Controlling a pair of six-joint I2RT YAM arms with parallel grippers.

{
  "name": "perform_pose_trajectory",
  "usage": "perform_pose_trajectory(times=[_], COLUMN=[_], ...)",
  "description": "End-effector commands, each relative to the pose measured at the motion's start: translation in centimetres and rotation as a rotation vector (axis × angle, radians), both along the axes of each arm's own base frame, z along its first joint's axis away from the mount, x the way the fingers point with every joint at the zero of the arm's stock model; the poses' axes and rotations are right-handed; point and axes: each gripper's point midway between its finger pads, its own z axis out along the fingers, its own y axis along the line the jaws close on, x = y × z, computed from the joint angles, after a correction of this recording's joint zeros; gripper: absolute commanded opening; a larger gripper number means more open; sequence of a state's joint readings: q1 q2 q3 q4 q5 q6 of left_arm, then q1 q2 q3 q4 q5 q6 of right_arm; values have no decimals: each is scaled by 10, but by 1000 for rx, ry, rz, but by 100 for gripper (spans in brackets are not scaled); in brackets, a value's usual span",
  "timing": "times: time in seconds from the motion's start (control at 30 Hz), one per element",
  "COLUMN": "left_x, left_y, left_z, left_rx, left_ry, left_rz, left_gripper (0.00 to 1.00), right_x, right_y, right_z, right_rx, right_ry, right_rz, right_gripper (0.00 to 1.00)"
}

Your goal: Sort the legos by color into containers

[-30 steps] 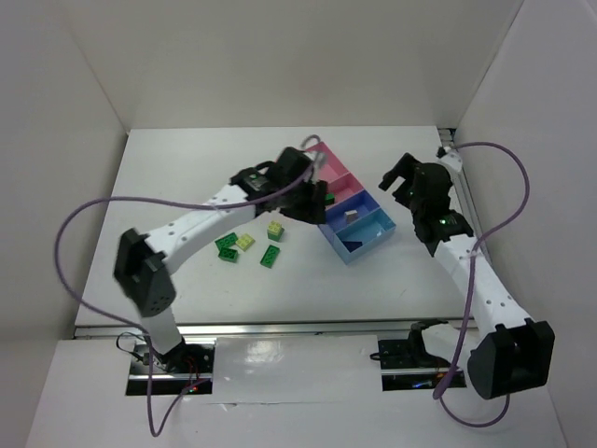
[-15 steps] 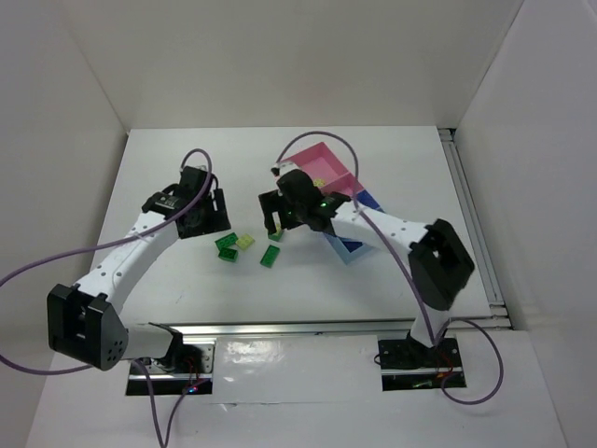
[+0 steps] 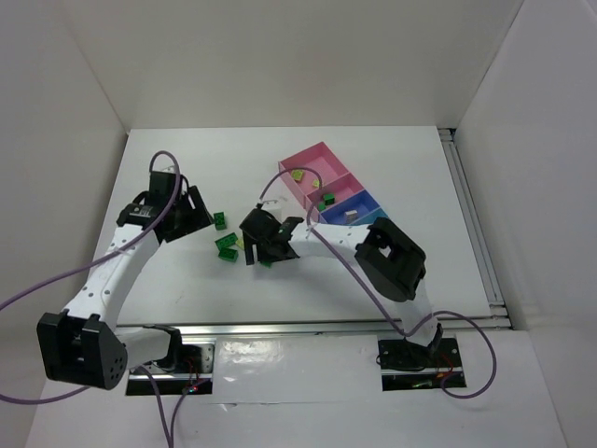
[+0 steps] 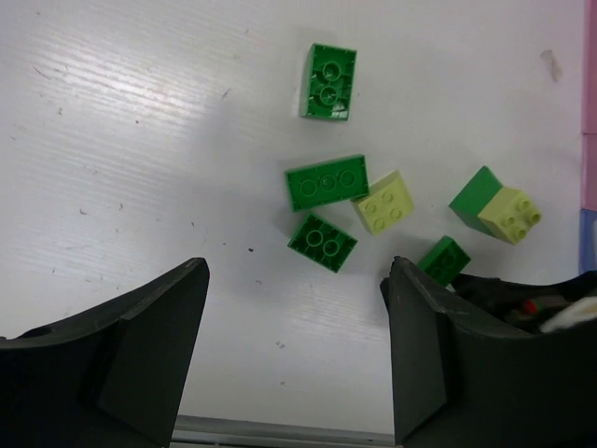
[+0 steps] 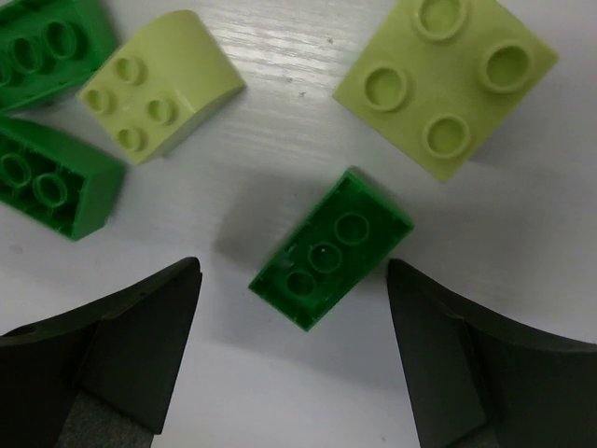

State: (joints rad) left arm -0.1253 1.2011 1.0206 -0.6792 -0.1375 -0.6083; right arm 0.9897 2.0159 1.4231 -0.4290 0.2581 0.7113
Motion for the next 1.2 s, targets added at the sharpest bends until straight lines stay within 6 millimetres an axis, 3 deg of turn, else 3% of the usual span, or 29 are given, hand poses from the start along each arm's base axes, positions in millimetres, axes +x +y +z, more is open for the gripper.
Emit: perform_pose_trajectory(times=[0.0,0.2,0.27,0.47,0.53,0.57,0.63,0.67,0.73,0.77,0.8,0.87,1.03,1.17], left_x=[9,7,9,9,10,11,12,14,14,15,15,17,18,16], left_y=[-3,-1,0,-2,-2,-2,-2,-2,-3,-3,-5,-5,-7,-8], left_z=[20,15,17,17,14,15,13,17,14,11,9,8,2,-2], left_rx=[-45,-62,-73,-80,-73,-74,-73,-74,-75,-74,-80,-80,-86,-87], left_ry=[-93,-79,-89,-88,-79,-88,-79,-89,-80,-69,-59,-53,-32,-21], left_rz=[-5,-8,-8,-14,-21,-21,-21,-21,-34,-33,-39,-38,-43,-56], left_gripper=[80,80,80,80,80,80,80,80,80,80,80,80,80,79], right_x=[7,11,16,18,14,18,18,18,23,27,30,52,102,138], right_y=[0,-4,3,-9,-11,-11,-19,-25,-45,-55,-69,-95,-151,-177], right_z=[-11,-18,-15,-14,-4,16,37,63,74,92,92,108,118,119], right_rx=[-32,-35,-27,-125,-155,-137,-144,-114,-121,-96,-110,-102,-124,-119], right_ry=[18,-29,-40,-73,-111,-149,-213,-249,-296,-313,-320,-348,-373,-377], right_rz=[-144,-183,-172,-187,-167,-169,-169,-173,-199,-216,-242,-309,-450,-524], right_gripper=[87,74,64,30,22,22,22,22,22,22,22,22,22,24])
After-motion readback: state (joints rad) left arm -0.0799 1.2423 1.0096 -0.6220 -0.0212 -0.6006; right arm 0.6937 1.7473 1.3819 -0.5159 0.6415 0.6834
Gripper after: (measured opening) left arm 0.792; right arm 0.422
